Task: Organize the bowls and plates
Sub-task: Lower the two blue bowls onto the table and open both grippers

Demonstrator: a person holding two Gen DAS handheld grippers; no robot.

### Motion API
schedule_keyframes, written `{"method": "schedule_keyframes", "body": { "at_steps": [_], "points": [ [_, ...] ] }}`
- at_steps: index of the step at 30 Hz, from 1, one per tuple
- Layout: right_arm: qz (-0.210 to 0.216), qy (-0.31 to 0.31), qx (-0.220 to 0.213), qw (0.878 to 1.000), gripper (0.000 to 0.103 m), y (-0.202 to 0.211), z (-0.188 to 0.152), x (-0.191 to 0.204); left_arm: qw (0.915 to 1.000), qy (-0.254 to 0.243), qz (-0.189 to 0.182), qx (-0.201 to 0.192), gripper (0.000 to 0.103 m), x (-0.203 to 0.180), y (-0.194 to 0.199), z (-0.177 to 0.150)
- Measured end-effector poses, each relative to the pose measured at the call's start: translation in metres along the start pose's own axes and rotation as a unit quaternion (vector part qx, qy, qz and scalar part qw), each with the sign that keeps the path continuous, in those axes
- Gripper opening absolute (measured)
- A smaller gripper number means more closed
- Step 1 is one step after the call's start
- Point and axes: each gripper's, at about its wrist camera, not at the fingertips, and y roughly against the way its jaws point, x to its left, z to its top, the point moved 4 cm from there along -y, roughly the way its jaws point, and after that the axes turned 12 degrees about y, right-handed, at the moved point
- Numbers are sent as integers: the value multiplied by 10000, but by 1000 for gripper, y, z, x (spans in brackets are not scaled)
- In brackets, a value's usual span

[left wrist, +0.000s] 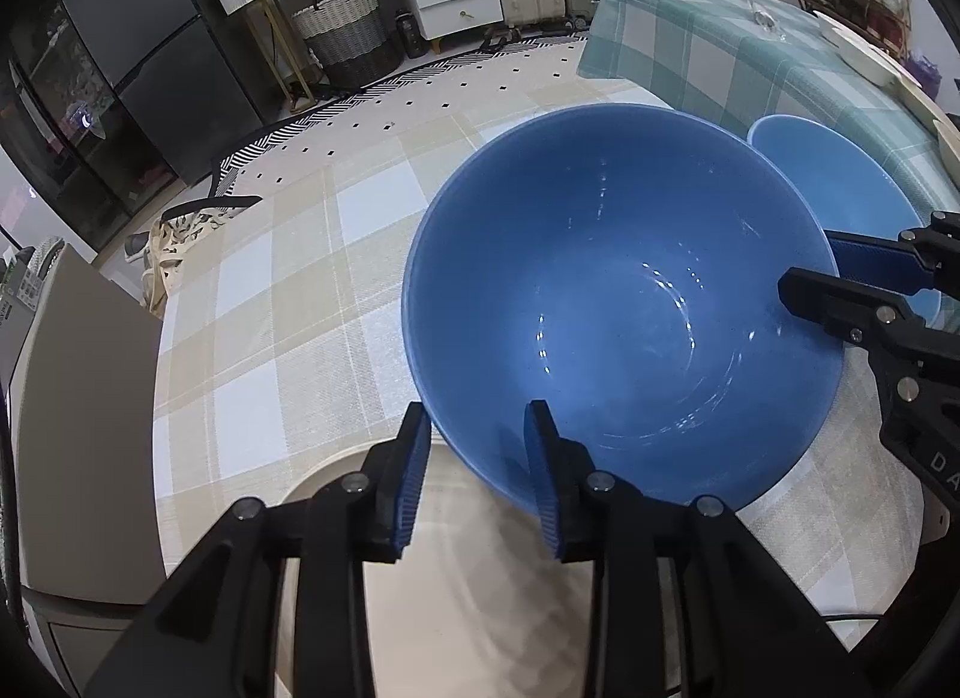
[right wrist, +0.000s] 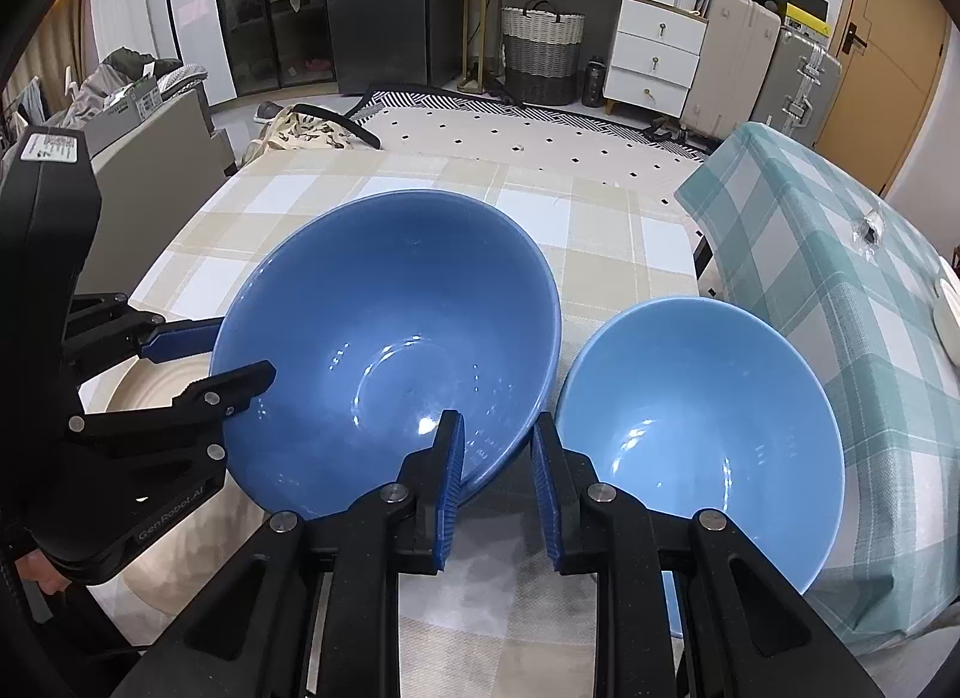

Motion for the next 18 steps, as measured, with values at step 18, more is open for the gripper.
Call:
{"method": "schedule_keyframes", "body": {
  "at_steps": [18],
  "points": [
    [116,-38,-114,9999,38,4,-2,-6,9998,103,-95,103,51,1,-2,3]
  ]
}}
